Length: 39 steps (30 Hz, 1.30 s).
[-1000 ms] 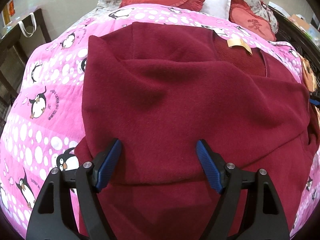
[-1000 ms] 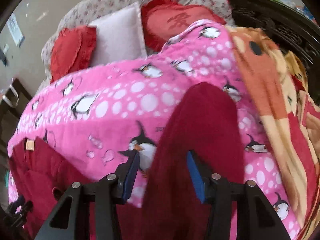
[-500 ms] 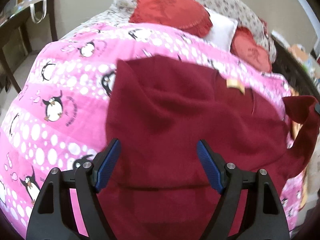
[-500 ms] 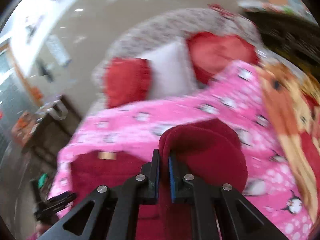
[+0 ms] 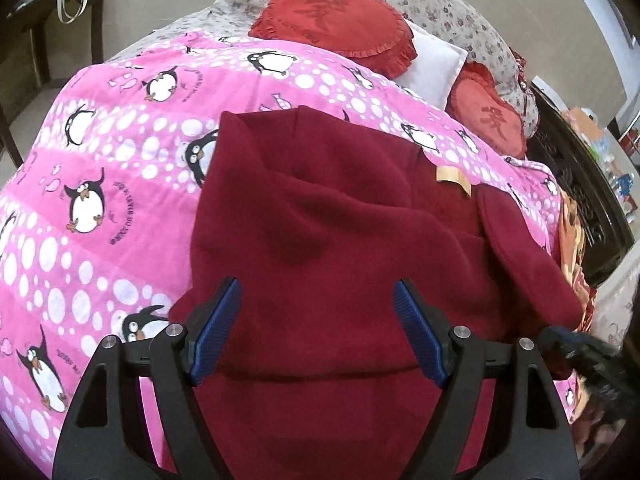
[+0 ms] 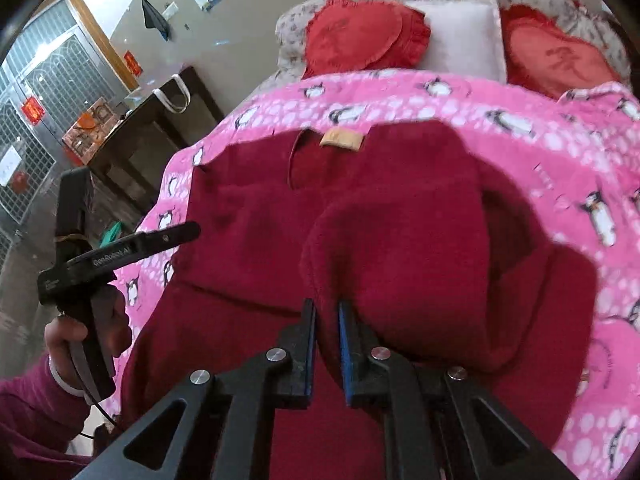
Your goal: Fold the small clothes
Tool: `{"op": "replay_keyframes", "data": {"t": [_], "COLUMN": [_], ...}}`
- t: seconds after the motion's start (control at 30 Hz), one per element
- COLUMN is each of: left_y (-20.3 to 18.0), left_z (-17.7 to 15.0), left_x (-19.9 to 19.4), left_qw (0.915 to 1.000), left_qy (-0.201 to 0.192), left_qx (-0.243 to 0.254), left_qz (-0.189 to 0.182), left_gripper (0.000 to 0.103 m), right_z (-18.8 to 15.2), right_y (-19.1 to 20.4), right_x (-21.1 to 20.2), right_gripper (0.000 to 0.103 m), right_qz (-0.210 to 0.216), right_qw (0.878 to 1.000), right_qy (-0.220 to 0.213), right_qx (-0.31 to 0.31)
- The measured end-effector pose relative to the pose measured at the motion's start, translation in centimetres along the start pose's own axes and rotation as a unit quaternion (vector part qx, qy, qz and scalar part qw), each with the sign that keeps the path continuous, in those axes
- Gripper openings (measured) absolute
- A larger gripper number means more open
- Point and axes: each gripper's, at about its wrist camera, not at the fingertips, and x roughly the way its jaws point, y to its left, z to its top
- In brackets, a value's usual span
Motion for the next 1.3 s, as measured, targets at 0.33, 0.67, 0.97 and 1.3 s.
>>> {"op": "replay_keyframes", "data": {"t": [0.33,0.67,0.97,1.3], "left_y": [-0.4,0.2,3.2,4.0], "left_z": [-0.7,-0.8,0.6,1.4], "left_x": [0.5,-0.3,-2.4,-2.8], "left_qw": [0.9999,0.9997,0.9988,0.9976], "left_qy": [0.002,-0.006,-0.043,-0.037], "left_qx": [0.016,0.022,-0.014,-0.054], "left_qz": [0.004,0.001,0.015,-0.021], "left_gripper": [0.079,0.079,0.079,0.079], "right_z": [7.1,9.4,9.4,6.5], "right_y": [2.8,-0.3,-0.5,7.3], "right_x": [-2.8,9.1,5.3,7.8], "right_gripper": [0.064,0.044,0.009,0.039], "right_qz": [0.048,-0.128,-0.029,0.094], "right_qw": [0.994,0.992,0.998,0.995], "right_qy": [-0.1,-0.012,-0.043,0.039], "right_qx": [0.005,0.01,0.045,-0.005]}}
